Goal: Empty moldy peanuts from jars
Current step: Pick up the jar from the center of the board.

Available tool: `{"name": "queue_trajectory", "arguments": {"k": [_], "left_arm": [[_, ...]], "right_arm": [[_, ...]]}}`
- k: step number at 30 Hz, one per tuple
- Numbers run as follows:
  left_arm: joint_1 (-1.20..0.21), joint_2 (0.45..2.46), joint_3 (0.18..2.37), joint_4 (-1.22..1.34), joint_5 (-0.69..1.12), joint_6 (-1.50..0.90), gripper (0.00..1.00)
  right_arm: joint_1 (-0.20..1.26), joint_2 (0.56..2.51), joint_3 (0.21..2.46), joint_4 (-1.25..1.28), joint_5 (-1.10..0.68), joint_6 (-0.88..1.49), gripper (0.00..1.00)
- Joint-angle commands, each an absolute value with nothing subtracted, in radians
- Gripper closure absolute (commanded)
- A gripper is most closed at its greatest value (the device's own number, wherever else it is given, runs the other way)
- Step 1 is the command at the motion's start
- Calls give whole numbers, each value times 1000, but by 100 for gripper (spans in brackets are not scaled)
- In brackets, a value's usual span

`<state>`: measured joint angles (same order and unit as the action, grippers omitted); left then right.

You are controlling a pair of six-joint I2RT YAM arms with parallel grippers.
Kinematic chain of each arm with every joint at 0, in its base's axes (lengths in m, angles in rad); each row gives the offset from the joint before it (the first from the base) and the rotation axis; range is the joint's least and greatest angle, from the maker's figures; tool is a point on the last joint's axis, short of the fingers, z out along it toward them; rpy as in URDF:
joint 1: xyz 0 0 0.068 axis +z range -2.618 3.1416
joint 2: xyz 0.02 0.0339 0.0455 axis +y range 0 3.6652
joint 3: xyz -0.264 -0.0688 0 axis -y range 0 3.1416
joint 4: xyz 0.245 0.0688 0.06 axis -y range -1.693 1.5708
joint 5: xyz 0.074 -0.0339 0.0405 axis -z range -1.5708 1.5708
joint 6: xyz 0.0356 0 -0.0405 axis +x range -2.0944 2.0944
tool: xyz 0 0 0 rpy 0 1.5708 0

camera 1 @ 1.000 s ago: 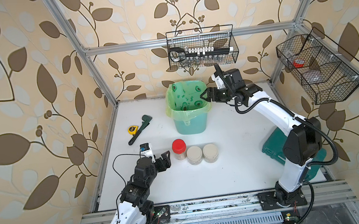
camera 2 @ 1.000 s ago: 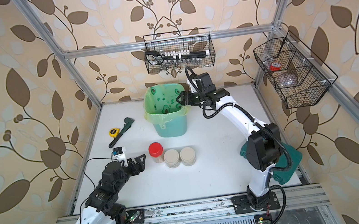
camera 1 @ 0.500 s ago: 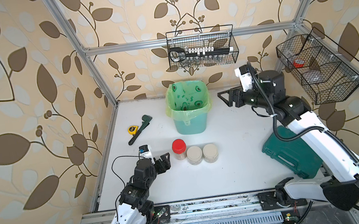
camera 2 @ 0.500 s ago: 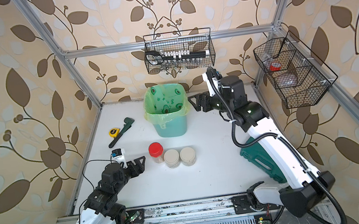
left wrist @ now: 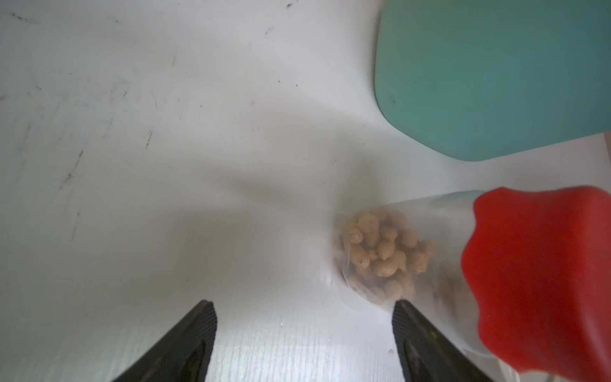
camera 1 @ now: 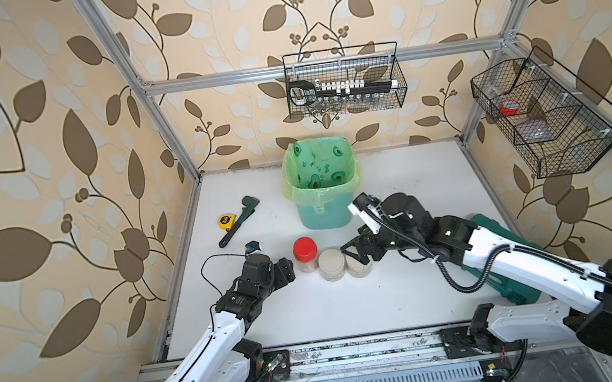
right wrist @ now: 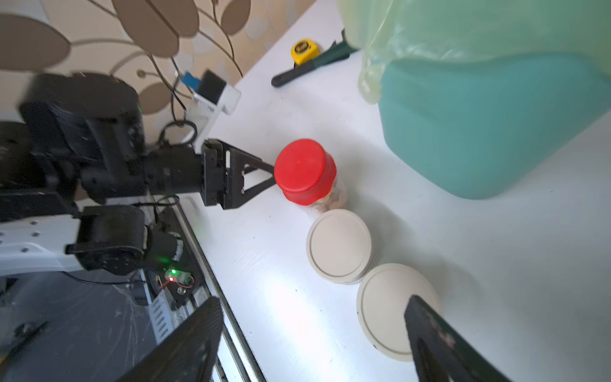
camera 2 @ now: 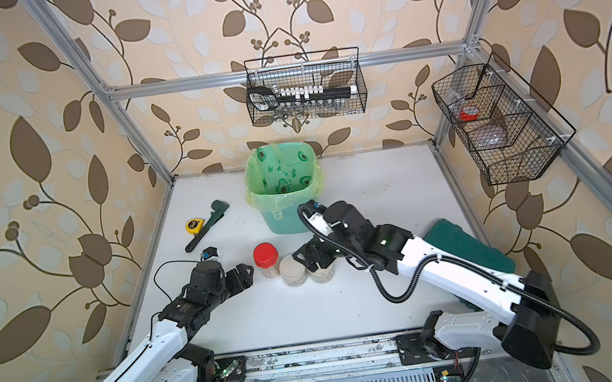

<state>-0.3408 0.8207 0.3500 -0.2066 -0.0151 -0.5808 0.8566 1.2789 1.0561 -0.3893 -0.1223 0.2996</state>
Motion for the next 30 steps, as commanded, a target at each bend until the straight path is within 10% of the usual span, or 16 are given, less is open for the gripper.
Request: {"name": "queue_trajectory", "arguments": {"k": [1, 30], "left_arm": [[-345, 820, 384, -168, 4, -593, 14], [-307, 684, 366, -359, -118, -644, 1]], "right_arm": [[915, 1401, 1135, -337, -3, 291, 9], [986, 1909, 1512, -395, 141, 296, 2]]}}
